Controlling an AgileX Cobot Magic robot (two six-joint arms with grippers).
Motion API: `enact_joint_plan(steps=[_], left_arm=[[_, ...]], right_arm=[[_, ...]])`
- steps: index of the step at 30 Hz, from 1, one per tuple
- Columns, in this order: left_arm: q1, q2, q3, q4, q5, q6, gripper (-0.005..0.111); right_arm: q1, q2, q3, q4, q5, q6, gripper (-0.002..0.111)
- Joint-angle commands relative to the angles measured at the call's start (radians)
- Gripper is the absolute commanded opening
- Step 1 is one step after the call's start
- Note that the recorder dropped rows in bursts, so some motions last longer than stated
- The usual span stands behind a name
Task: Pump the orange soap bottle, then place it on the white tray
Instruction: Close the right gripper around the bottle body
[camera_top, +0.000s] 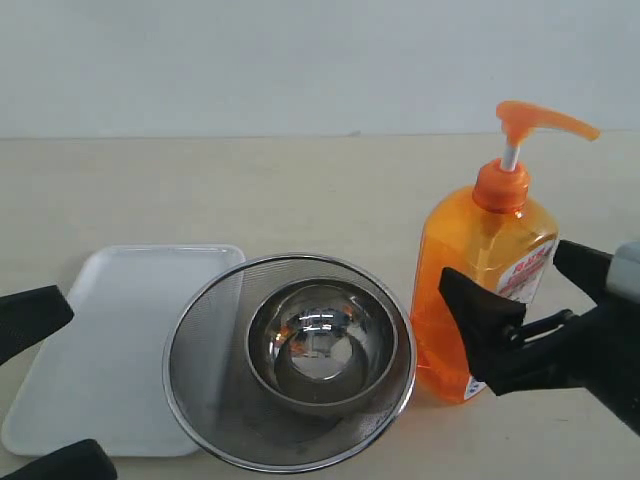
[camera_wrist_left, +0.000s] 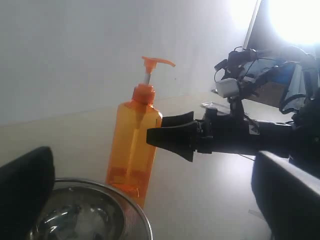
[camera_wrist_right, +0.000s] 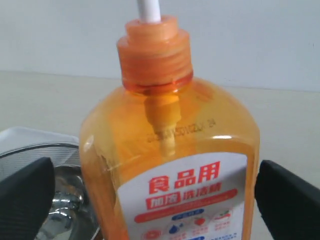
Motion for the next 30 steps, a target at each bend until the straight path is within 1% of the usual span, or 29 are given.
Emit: enact_joint_plan(steps=[1,8,11,12,13,15,16,17,19,20,21,23,24,25,26,29,30], left_arm=[[-0.003,-0.006,0.004,0.004,0.000,0.003,0.110],[-0.003,-0.006,0.004,0.004,0.000,0.003,0.110],[-0.003,-0.006,0.004,0.004,0.000,0.003,0.110],[-0.003,-0.006,0.004,0.004,0.000,0.003,0.110],[-0.003,-0.006,0.004,0.004,0.000,0.003,0.110],[-0.003,-0.006,0.004,0.004,0.000,0.003,0.110],[-0.003,-0.006,0.004,0.004,0.000,0.003,0.110],[-0.003,-0.006,0.004,0.004,0.000,0.003,0.110],[-0.003,-0.006,0.004,0.004,0.000,0.003,0.110],[-0.003,-0.006,0.004,0.004,0.000,0.003,0.110],[-0.003,-0.006,0.004,0.004,0.000,0.003,0.110],[-0.003,-0.006,0.004,0.004,0.000,0.003,0.110],[-0.003,-0.006,0.004,0.004,0.000,0.003,0.110],[-0.003,-0.006,0.004,0.004,0.000,0.003,0.110],[-0.003,-0.006,0.004,0.004,0.000,0.003,0.110],[-0.003,-0.006,0.004,0.004,0.000,0.003,0.110],[-0.003,-0.006,0.004,0.004,0.000,0.003,0.110]], right_arm=[[0.000,0.066,-0.024,0.047,-0.040,-0.032,0.102],[0.000,0.091,-0.026,0.127,-0.028,-0.065,0.101],[0.000,0.091,-0.008,0.156,-0.040,-0.065,0.101],[0.000,0.091,0.013,0.170,-0.054,-0.058,0.099],[0.000,0.091,0.023,0.172,-0.061,-0.040,0.096],[0.000,0.091,0.039,0.172,-0.076,0.007,0.075],[0.000,0.091,0.039,0.172,-0.062,0.007,0.059],[0.000,0.091,0.039,0.172,-0.051,0.007,0.050],[0.000,0.091,0.042,0.172,-0.047,0.005,0.041],[0.000,0.091,0.042,0.172,-0.047,0.005,0.038],[0.000,0.091,0.044,0.174,-0.047,0.005,0.038],[0.000,0.091,0.062,0.172,-0.081,0.005,0.041],[0.000,0.091,0.062,0.162,-0.096,0.007,0.045],[0.000,0.091,0.062,0.142,-0.102,0.007,0.051],[0.000,0.091,0.062,0.114,-0.107,0.005,0.062],[0.000,0.091,0.062,0.036,-0.105,0.091,0.100],[0.000,0.091,0.062,0.017,-0.100,0.106,0.105]])
